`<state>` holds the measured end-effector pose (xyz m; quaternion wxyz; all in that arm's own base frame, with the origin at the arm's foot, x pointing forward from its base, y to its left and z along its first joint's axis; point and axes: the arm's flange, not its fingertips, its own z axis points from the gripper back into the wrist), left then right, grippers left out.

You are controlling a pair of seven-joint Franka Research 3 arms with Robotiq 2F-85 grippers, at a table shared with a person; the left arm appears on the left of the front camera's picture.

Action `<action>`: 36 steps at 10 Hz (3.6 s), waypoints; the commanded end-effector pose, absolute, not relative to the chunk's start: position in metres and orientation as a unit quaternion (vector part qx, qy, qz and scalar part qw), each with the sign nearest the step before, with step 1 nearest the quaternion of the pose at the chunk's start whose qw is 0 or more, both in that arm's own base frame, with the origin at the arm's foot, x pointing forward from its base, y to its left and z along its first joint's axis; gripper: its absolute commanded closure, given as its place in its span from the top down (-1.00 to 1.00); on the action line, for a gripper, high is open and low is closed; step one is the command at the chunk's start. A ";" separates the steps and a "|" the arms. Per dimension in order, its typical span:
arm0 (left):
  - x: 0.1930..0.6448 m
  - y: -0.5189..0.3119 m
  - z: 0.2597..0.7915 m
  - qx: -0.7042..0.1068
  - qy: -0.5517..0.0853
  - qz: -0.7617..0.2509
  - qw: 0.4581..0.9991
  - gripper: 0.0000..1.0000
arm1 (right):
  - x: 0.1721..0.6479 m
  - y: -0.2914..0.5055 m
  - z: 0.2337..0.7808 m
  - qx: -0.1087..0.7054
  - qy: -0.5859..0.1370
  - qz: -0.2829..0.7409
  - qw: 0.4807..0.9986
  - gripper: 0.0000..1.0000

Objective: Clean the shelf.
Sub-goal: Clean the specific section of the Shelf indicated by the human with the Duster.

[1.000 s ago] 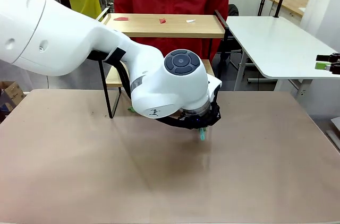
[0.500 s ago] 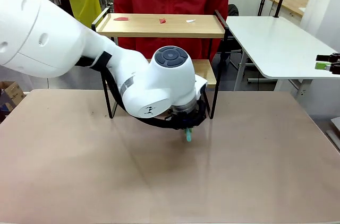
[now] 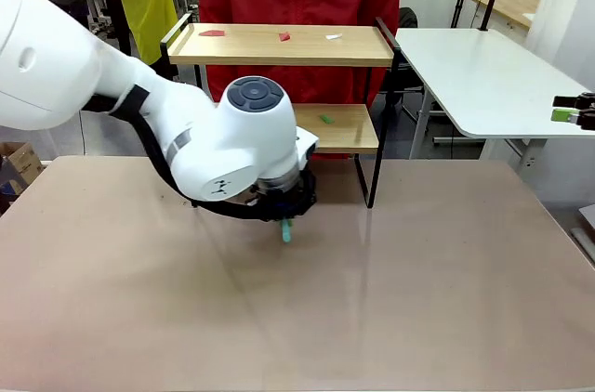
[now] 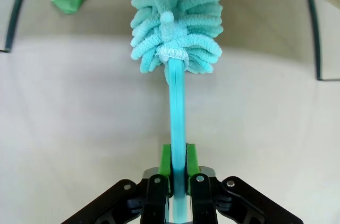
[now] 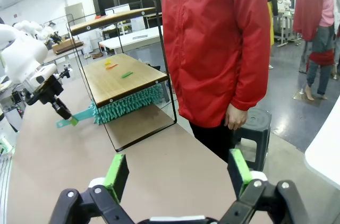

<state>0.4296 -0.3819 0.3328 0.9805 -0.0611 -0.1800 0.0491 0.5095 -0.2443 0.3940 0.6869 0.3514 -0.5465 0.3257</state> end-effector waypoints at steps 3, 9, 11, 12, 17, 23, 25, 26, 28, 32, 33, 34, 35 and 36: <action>0.447 -0.315 0.337 0.001 -0.178 0.067 0.982 -0.74 | 0.509 -0.242 0.397 0.351 -0.548 0.327 0.685 1.00; 0.437 -0.243 0.337 0.089 -0.219 0.092 0.967 -0.74 | 0.509 -0.242 0.397 0.351 -0.548 0.327 0.685 1.00; 0.424 -0.240 0.352 0.103 -0.250 0.115 0.956 -0.74 | 0.509 -0.242 0.397 0.351 -0.548 0.327 0.685 1.00; 0.417 -0.241 0.359 0.095 -0.257 0.116 0.955 -0.74 | 0.509 -0.242 0.397 0.351 -0.548 0.327 0.685 1.00; 0.430 -0.251 0.361 0.073 -0.242 0.083 0.964 -0.74 | 0.509 -0.242 0.397 0.351 -0.548 0.327 0.685 1.00; 0.407 -0.226 0.361 -0.057 -0.244 -0.101 0.963 -0.74 | 0.509 -0.242 0.397 0.351 -0.548 0.327 0.685 1.00; 0.409 -0.198 0.367 -0.063 -0.259 -0.146 0.953 -0.74 | 0.509 -0.242 0.397 0.351 -0.548 0.327 0.685 1.00; 0.410 -0.184 0.370 -0.079 -0.257 -0.164 0.949 -0.74 | 0.509 -0.242 0.397 0.351 -0.548 0.327 0.685 1.00; 0.414 -0.168 0.372 -0.121 -0.219 -0.233 0.940 -0.74 | 0.509 -0.242 0.397 0.351 -0.548 0.327 0.685 1.00; 0.423 -0.137 0.390 -0.160 -0.180 -0.313 0.919 -0.74 | 0.509 -0.242 0.397 0.351 -0.548 0.327 0.685 1.00; 0.427 -0.133 0.393 -0.154 -0.179 -0.309 0.921 -0.74 | 0.509 -0.242 0.397 0.351 -0.548 0.327 0.685 1.00; 0.430 -0.130 0.393 -0.145 -0.171 -0.323 0.920 -0.74 | 0.509 -0.242 0.397 0.351 -0.548 0.327 0.685 1.00; 0.434 -0.122 0.394 -0.160 -0.170 -0.347 0.908 -0.74 | 0.509 -0.242 0.397 0.351 -0.548 0.327 0.685 1.00; 0.436 -0.115 0.396 -0.186 -0.168 -0.391 0.886 -0.74 | 0.509 -0.242 0.397 0.351 -0.548 0.327 0.685 1.00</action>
